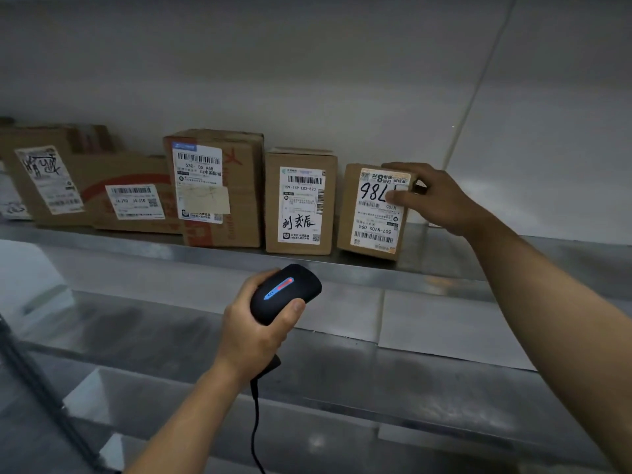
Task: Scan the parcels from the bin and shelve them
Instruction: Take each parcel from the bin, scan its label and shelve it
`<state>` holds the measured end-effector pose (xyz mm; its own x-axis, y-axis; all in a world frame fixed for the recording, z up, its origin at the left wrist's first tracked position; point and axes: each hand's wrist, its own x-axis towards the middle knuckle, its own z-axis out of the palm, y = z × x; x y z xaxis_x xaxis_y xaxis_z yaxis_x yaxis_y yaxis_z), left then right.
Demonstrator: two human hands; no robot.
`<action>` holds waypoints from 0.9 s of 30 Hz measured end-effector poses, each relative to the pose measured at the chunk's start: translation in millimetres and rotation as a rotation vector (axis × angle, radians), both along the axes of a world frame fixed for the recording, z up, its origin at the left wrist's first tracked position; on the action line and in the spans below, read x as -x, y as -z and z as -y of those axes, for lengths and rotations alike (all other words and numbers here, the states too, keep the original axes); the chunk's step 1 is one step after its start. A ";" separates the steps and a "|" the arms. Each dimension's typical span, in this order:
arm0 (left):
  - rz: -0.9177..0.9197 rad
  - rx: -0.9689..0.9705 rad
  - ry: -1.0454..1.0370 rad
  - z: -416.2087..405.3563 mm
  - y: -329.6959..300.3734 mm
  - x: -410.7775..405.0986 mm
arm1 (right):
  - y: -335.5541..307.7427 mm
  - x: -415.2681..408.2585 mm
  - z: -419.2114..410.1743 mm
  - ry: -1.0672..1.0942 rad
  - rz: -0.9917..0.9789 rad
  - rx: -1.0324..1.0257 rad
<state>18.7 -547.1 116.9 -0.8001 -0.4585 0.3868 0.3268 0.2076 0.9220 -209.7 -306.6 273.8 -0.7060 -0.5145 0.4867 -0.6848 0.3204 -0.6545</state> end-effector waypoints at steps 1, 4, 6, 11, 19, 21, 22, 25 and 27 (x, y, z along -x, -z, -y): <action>0.003 0.000 -0.003 2.3 1.0 2.4 | 0.4 1.0 1.4 -0.018 0.008 0.007; 0.020 0.013 0.002 5.8 4.1 8.4 | 2.5 5.5 5.8 -0.059 0.004 0.004; 0.022 0.016 0.008 5.4 5.6 11.7 | 4.1 8.2 8.1 -0.072 0.016 0.022; 0.015 0.018 0.022 0.7 10.7 16.6 | 7.3 6.0 8.5 -0.104 0.035 0.034; 0.012 0.098 0.078 -11.6 12.7 23.5 | 11.7 -16.7 -16.7 -0.037 0.023 0.073; 0.008 0.097 0.095 -18.8 12.1 25.7 | 13.8 -25.8 -27.3 -0.018 0.030 0.094; 0.005 0.094 0.107 -22.8 11.8 26.9 | 15.6 -30.4 -33.0 -0.001 0.033 0.099; 0.002 0.109 0.155 -36.4 12.3 32.2 | 23.6 -45.6 -50.9 0.061 0.041 0.088; -0.001 0.118 0.188 -47.0 13.8 36.0 | 31.8 -57.5 -65.2 0.099 0.044 0.066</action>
